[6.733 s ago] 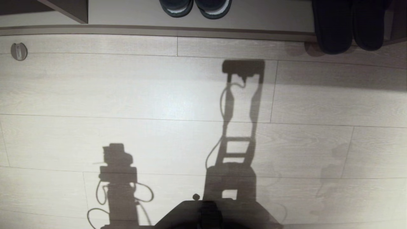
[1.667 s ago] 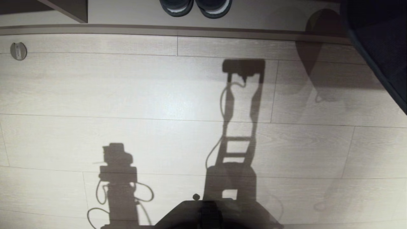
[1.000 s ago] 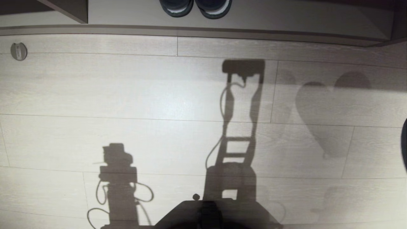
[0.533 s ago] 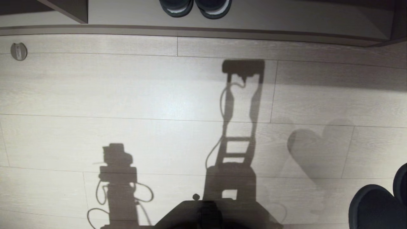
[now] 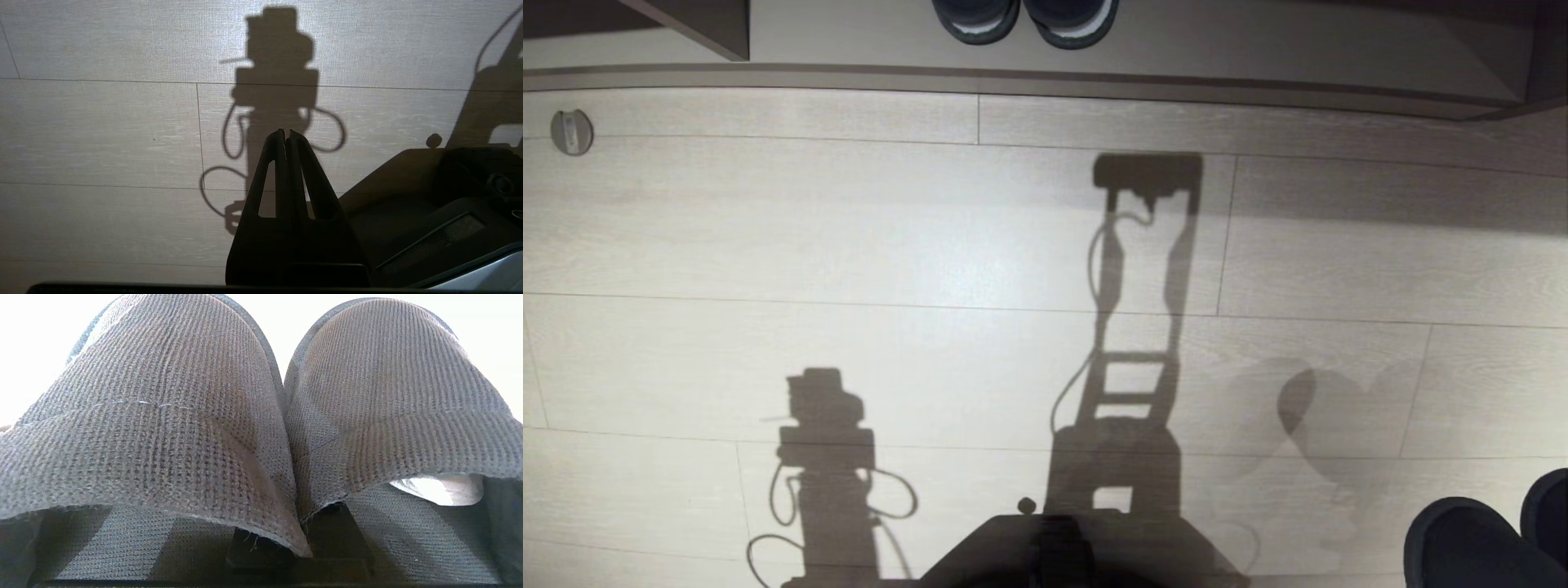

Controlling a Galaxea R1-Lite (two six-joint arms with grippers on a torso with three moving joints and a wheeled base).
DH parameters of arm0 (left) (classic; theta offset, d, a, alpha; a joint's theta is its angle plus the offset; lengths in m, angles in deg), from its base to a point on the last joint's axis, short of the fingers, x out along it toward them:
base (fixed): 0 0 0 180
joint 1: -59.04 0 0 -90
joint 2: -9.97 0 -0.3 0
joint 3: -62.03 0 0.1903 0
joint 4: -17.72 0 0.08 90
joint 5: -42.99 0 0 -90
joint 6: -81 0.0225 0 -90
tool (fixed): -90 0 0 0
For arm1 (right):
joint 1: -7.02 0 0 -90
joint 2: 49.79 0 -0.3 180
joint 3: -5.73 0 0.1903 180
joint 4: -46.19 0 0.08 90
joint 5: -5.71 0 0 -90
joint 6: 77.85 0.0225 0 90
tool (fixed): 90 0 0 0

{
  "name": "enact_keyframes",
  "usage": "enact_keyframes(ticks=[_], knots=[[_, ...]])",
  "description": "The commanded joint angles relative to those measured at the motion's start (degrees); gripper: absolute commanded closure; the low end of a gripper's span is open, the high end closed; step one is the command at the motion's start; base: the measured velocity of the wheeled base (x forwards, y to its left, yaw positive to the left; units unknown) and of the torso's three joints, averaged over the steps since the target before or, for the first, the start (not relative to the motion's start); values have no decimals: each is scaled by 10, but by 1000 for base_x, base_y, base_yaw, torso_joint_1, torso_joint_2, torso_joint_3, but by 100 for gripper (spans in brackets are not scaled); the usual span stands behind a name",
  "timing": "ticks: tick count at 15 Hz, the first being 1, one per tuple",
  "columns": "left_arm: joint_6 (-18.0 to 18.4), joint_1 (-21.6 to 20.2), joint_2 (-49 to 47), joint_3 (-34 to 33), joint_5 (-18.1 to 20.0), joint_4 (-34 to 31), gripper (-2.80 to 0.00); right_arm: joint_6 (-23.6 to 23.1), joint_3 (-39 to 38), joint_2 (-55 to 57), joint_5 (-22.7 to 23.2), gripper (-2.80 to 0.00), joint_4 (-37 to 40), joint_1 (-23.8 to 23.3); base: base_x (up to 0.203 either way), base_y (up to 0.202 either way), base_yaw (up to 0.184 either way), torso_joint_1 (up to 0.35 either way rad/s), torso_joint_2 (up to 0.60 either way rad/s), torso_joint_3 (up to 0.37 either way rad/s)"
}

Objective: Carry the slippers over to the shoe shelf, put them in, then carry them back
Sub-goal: Place the slippers on the floor

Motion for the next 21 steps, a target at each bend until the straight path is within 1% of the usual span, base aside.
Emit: enact_keyframes(ticks=[1,17,21], knots=[[0,0,0,-1,0,0,0,4,-1,2,0,0,4,0,0,0,0,0,0,0],[0,0,0,-1,0,0,0,7,-1,2,-1,0,4,0,0,0,0,0,0,0],[0,0,0,-1,0,0,0,7,-1,1,-1,0,4,0,0,0,0,2,5,124]])
